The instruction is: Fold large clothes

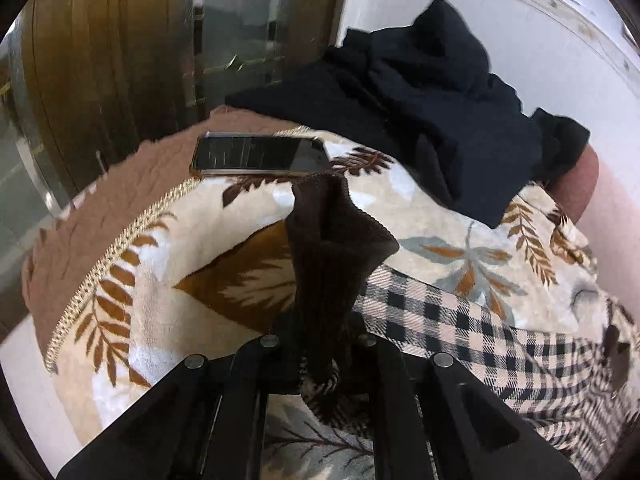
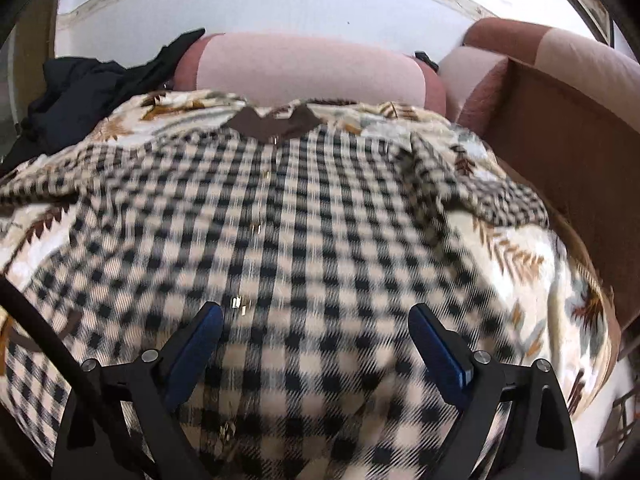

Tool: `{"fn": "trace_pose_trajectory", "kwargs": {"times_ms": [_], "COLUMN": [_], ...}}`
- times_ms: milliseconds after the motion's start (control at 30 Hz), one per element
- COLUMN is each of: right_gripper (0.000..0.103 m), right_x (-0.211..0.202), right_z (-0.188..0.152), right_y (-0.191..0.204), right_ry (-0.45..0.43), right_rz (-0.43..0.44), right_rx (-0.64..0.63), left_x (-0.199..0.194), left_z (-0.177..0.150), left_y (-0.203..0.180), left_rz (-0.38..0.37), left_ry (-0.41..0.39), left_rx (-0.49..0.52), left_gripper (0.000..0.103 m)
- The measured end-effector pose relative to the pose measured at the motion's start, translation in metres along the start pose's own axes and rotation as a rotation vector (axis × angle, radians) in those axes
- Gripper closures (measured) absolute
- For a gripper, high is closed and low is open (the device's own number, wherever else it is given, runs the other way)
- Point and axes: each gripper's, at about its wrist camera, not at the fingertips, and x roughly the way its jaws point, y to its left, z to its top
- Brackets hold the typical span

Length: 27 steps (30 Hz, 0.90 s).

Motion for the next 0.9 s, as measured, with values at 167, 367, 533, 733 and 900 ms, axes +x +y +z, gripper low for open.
{"fn": "trace_pose_trajectory", "kwargs": {"times_ms": [167, 367, 533, 733, 900], "right_gripper": [0.007, 0.007, 0.007, 0.007, 0.007], "right_x": [0.006, 0.027, 0.055, 0.066, 0.075], "right_z": [0.048, 0.075, 0.066, 0.064, 0.061], "right_y": [-0.028, -0.068, -0.110, -0.168, -0.214], "right_ry": [-0.049, -0.111, -0.029, -0.006, 0.012], "right_rz": [-0.033, -0.115, -0.094, -0.051, 0.009], "right_rx": [-0.005, 0.066, 0.201, 0.380, 0.546], "left_x": [-0.043, -0.089, -0.127, -0.161, -0.167], "left_z": [-0.006, -0.034, -0.093, -0.192, -0.261], "left_y": [-0.048, -0.174, -0.302, -0.435, -0.496], "left_rz": [-0.161, -0.381, -0.561, -0.732, -0.823], "left_ry": [-0.055, -0.017, 0.065, 0.178, 0.327], "left_rx": [0.078, 0.247, 0.426, 0.615, 0.722], "left_gripper": [0.095, 0.095, 0.095, 0.095, 0.074]}}
